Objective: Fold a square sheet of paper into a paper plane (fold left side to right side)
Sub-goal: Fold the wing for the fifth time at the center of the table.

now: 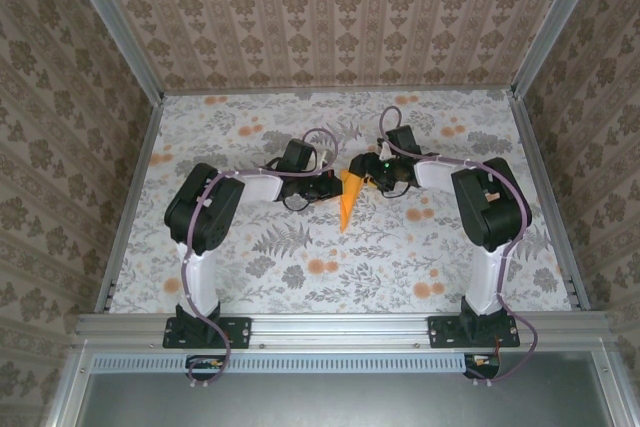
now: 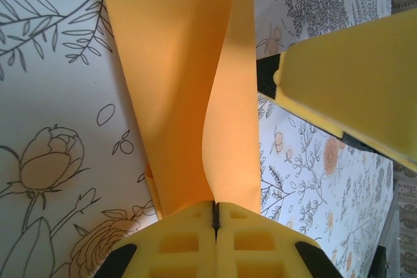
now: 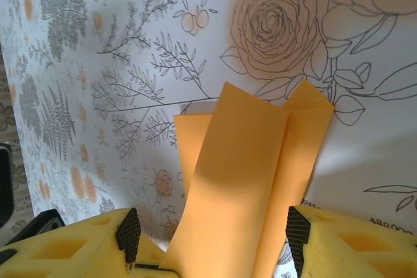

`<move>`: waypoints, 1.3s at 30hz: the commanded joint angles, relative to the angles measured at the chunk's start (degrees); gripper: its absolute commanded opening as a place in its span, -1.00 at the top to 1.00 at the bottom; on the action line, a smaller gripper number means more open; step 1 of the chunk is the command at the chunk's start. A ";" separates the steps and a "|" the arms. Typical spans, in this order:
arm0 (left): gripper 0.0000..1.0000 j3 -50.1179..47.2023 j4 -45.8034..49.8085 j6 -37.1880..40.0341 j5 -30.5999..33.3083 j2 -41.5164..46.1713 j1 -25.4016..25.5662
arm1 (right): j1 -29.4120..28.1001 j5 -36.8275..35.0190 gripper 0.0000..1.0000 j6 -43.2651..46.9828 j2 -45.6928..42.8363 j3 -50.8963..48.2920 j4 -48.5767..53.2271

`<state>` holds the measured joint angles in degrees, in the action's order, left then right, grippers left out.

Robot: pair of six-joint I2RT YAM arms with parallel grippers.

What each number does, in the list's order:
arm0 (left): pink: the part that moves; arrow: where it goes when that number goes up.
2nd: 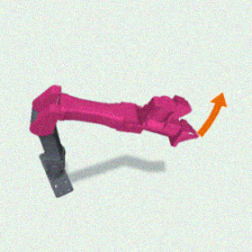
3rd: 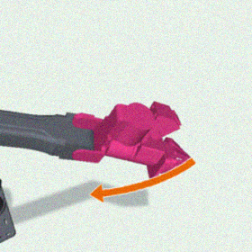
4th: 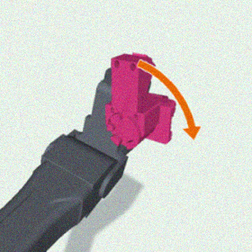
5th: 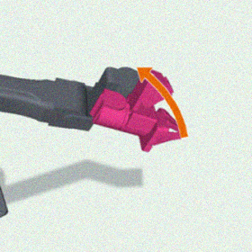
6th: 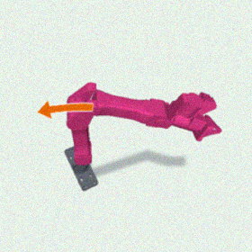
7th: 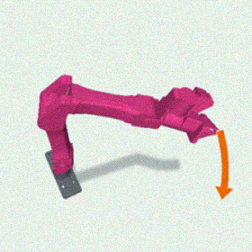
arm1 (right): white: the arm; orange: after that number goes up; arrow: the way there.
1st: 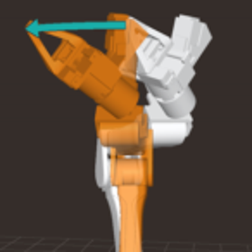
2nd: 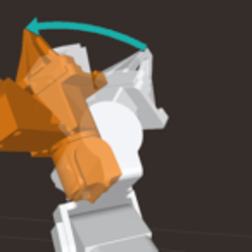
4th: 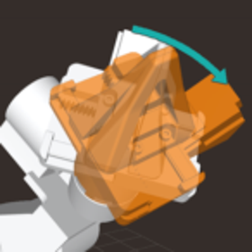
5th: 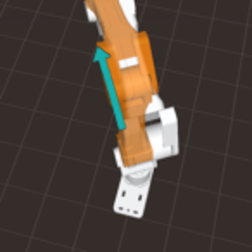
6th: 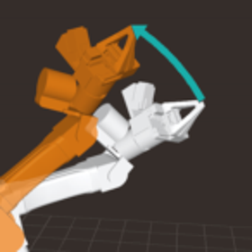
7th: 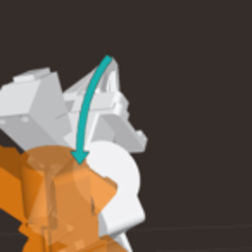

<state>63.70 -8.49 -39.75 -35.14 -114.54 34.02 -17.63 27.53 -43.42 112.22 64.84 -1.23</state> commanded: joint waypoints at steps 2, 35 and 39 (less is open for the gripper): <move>1.00 1.69 1.27 1.56 0.21 -0.76 -0.53 | -0.60 1.26 -0.28 -0.44 1.41 2.03 1.41; 1.00 4.64 4.40 5.37 1.43 -2.88 -0.71 | -2.06 -4.15 -0.28 4.48 5.10 7.14 14.13; 1.00 4.85 4.27 5.43 1.29 -3.30 -0.71 | -2.15 -4.14 -0.28 4.57 5.18 7.28 14.28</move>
<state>66.92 -5.30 -36.14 -34.28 -116.33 33.98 -19.29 25.06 -39.92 115.26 71.61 8.40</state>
